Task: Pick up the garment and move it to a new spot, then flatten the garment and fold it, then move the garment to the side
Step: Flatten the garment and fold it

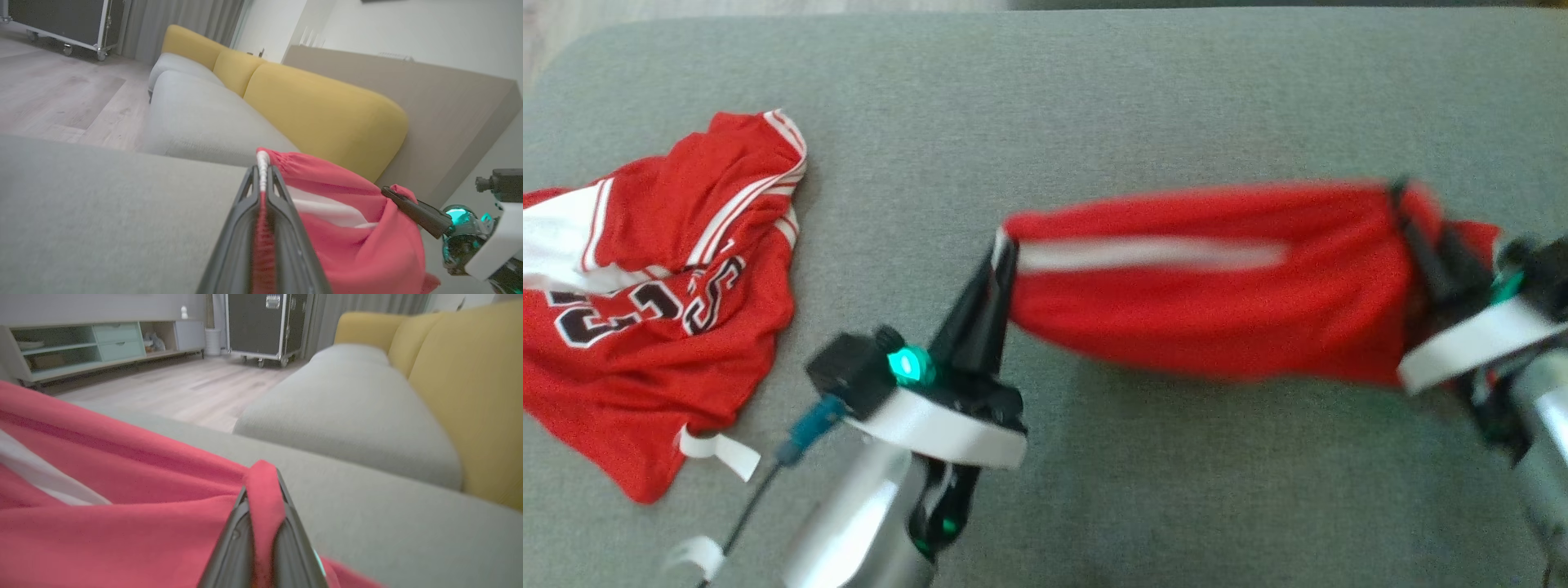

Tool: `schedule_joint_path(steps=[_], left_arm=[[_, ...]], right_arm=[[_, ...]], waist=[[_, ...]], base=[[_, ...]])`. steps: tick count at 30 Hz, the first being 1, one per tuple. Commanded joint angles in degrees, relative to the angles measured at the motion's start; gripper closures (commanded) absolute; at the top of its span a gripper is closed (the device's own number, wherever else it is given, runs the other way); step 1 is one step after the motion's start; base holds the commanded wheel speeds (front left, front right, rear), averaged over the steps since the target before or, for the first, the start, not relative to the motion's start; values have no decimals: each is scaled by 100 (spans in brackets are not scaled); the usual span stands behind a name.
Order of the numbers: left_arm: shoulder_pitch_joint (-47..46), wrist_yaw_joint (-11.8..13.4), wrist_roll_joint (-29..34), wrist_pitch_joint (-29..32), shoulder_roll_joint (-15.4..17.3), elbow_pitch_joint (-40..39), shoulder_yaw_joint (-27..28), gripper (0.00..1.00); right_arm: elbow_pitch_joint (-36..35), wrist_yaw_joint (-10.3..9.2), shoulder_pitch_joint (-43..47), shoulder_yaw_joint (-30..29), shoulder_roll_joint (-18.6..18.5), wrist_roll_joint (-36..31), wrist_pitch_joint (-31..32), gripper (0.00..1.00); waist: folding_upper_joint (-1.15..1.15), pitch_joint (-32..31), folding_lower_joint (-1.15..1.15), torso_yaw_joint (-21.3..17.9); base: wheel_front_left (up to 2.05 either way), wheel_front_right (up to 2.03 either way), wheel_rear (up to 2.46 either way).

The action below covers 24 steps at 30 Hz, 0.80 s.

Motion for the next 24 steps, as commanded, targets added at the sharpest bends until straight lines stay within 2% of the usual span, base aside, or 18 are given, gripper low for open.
schedule_joint_path(steps=[1,4,7,8,9,10,11,12,13,19,22,24], left_arm=[[-285,9,-90,-55,2,-463,362,100],[-242,9,-277,-55,2,-796,486,100],[-152,9,-352,-55,2,-790,364,100],[-116,9,-345,-55,2,-745,316,100],[-75,9,-328,-55,2,-689,280,100],[-28,9,-311,-55,2,-634,262,100],[22,9,-296,-56,2,-579,251,100],[68,9,-271,-56,2,-530,245,100],[118,9,-242,-56,2,-488,250,100],[297,9,-80,-56,2,-355,388,100],[342,9,79,-56,2,-296,511,100],[357,9,132,-56,2,-263,573,100]], right_arm=[[-371,42,-241,-345,-109,-170,-124,100],[-822,42,-128,-810,30,-273,-158,100],[-1008,42,416,-683,31,-309,-161,100],[-1007,42,625,-621,53,-288,-162,86],[-999,42,837,-549,73,-272,-163,80],[-981,42,1054,-491,91,-256,-163,67],[-995,42,1265,-450,123,-214,-164,45],[-1006,42,1478,-443,168,-135,-164,7],[-1029,42,1693,-444,198,-62,-165,0],[-1508,42,2445,-730,269,185,-165,0],[-1784,42,2621,-1012,449,688,-166,0],[-1821,42,2652,-1072,416,954,-83,0]], waist=[[0,41,0,-69],[0,80,0,-124],[0,98,0,-154],[0,101,0,-160],[0,101,0,-162],[0,104,0,-161],[0,108,0,-159],[0,109,0,-158],[0,106,0,-156],[0,123,0,-176],[0,101,0,-197],[0,90,0,-188]], base=[[0,0,0],[0,0,0],[0,0,0],[0,0,0],[0,0,0],[0,0,0],[0,0,0],[0,0,0],[0,0,0],[0,0,0],[0,0,0],[0,0,0]])
